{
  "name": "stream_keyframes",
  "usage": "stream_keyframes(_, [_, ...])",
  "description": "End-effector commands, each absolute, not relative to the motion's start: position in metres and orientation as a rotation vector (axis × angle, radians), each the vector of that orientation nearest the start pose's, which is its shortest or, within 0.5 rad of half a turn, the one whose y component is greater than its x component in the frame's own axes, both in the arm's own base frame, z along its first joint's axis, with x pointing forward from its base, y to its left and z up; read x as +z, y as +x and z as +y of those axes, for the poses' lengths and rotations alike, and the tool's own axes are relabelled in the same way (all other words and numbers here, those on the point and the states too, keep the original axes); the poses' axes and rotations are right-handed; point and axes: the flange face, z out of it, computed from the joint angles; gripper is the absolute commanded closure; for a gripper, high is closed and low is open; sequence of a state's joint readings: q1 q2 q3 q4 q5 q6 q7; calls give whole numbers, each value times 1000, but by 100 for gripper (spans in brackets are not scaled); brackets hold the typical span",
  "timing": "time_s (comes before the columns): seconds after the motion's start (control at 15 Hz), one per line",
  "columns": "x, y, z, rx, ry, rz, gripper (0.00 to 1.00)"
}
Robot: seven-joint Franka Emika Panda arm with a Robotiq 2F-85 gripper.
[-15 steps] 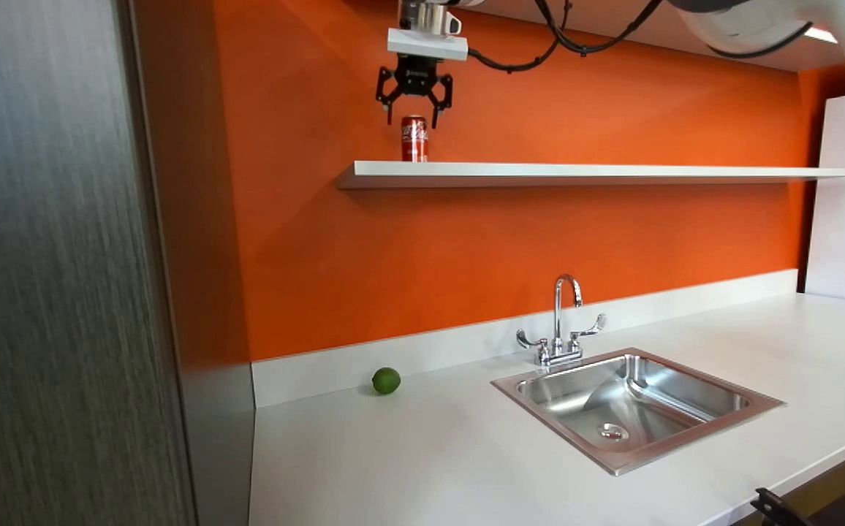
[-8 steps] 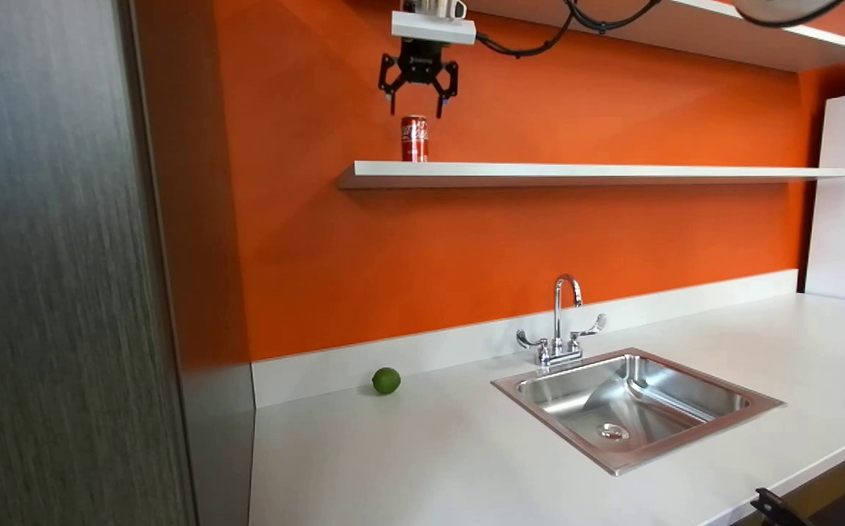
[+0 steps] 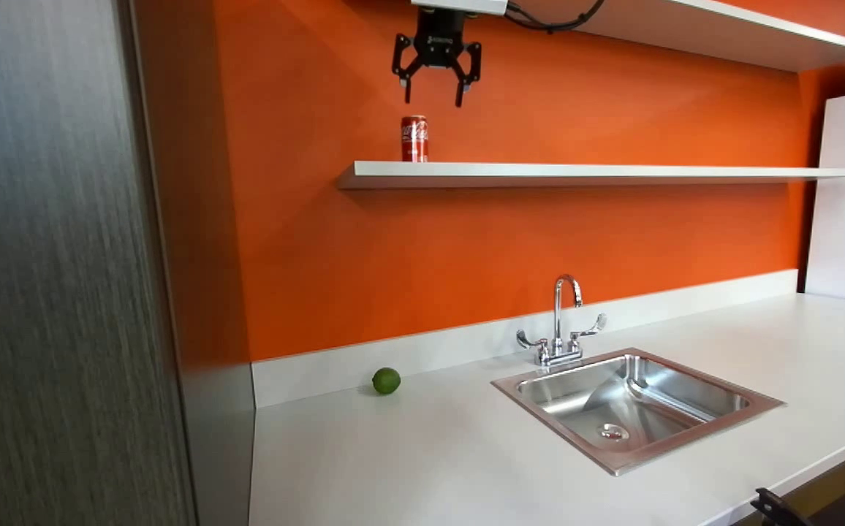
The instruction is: Put the red can on the bottom shelf.
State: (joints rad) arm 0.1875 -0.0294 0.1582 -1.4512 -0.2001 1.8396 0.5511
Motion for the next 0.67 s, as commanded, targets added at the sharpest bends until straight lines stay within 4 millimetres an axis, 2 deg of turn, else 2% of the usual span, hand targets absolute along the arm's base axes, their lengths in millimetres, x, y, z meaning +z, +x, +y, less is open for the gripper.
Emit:
stream_keyframes(0.0, [710,479,169,-624,-3047,309,0])
stream_keyframes(0.27, [684,444,162,-513,-3072,323,0])
stream_keyframes(0.6, [637,426,146,-400,-3099,326,0])
